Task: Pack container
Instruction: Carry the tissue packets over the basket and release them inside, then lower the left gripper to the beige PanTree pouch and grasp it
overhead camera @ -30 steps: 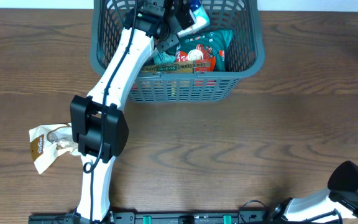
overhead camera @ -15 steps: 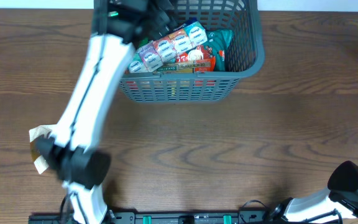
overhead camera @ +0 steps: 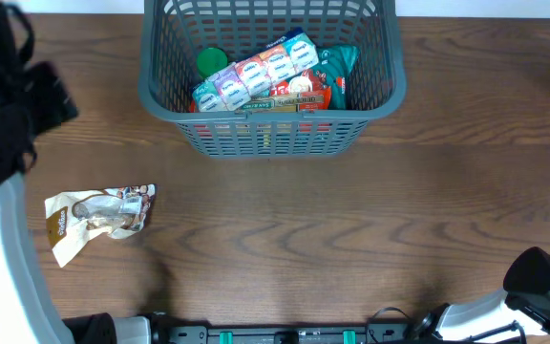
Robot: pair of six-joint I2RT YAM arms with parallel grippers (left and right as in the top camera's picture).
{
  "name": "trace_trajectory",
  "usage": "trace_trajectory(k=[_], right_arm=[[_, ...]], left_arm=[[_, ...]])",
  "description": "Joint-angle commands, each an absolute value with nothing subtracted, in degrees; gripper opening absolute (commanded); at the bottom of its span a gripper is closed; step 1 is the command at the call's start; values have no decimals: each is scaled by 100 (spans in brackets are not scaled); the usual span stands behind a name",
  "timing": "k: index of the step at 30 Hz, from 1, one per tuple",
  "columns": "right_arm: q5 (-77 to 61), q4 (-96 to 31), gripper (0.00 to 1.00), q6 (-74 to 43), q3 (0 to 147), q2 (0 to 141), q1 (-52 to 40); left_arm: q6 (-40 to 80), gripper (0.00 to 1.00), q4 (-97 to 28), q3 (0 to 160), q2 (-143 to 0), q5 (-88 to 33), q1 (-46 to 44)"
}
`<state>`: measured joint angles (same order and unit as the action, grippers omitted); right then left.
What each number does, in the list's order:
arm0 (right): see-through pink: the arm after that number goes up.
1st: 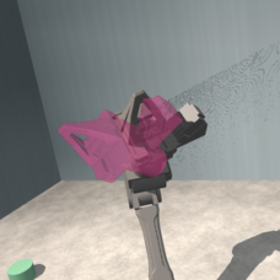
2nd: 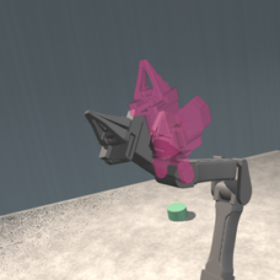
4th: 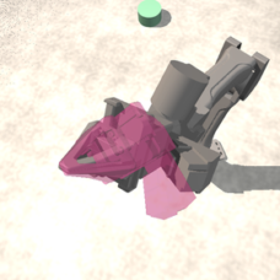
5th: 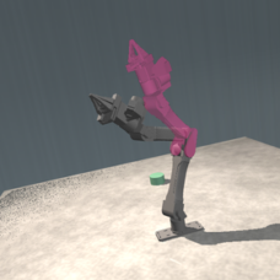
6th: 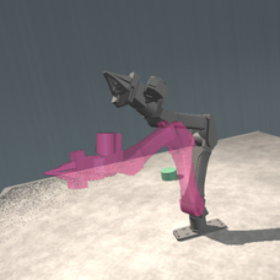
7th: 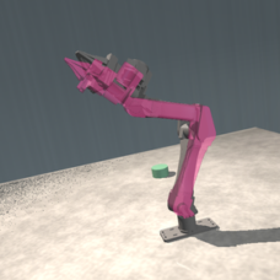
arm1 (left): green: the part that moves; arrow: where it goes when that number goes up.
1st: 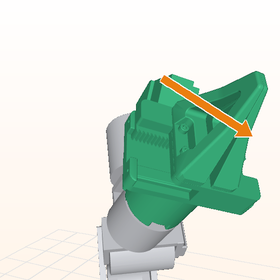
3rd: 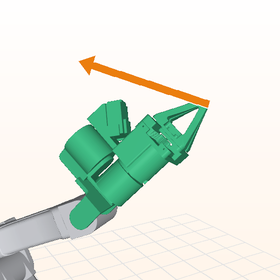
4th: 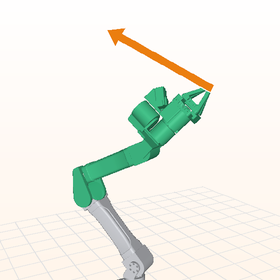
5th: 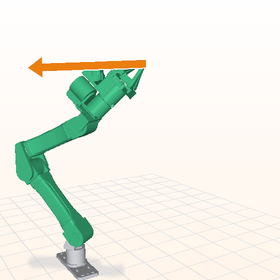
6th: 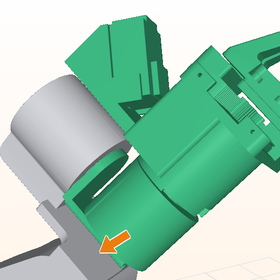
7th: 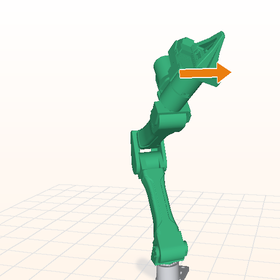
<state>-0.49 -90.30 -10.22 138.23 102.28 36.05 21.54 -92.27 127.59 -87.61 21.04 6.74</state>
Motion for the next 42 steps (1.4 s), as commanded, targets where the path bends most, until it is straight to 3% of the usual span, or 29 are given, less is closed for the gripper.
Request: trace_trajectory(k=[1,10,17,26,42], right_arm=[[-93,-8995,99,-956,13819,10232,3645],[-115,-8921,99,-958,13819,10232,3645],[-115,-8921,99,-956,13819,10232,3645],[-113,-8934,99,-956,13819,10232,3645],[-113,-8949,99,-956,13819,10232,3645]], left_arm=[[5234,98,-9679,12381,-8766,1835,878],[9190,98,-9564,9806,-8462,1649,816],[10263,98,-8042,7717,-8455,1074,819],[9804,99,-6101,6219,-8462,899,947],[8656,99,-4488,5284,-8779,639,1922]])
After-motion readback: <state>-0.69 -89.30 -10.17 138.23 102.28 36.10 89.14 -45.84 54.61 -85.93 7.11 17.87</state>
